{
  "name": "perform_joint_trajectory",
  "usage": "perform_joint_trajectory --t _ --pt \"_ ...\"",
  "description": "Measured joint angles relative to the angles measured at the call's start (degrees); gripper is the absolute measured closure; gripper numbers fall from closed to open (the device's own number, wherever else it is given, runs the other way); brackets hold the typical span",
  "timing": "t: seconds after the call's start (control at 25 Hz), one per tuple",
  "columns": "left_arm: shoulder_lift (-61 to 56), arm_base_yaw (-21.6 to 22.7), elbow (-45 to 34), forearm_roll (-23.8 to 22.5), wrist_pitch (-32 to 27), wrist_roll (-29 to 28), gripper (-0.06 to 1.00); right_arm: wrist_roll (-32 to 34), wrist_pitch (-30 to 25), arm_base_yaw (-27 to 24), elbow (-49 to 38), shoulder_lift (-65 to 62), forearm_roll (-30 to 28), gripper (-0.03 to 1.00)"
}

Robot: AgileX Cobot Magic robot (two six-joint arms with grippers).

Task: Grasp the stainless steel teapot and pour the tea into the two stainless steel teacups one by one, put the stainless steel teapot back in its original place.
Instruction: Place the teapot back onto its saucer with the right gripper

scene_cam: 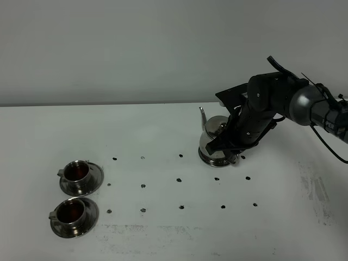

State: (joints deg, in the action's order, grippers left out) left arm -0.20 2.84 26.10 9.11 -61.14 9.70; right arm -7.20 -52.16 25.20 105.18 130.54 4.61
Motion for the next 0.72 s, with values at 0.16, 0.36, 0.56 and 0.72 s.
perform_joint_trajectory --t 0.16,0.36,0.56,0.72 --pt "0.0 0.0 0.0 0.0 0.0 0.0 0.4 0.0 -0.22 -0.07 0.0 0.0 0.0 0.79" --pt "0.0 0.0 0.0 0.0 0.0 0.0 0.4 0.0 -1.01 -0.46 0.0 0.0 0.35 0.79" --pt "0.0 0.0 0.0 0.0 0.0 0.0 0.4 0.0 -1.28 -0.65 0.0 0.0 0.46 0.79" --pt "0.0 0.0 0.0 0.0 0.0 0.0 0.4 0.0 -1.28 -0.65 0.0 0.0 0.46 0.79"
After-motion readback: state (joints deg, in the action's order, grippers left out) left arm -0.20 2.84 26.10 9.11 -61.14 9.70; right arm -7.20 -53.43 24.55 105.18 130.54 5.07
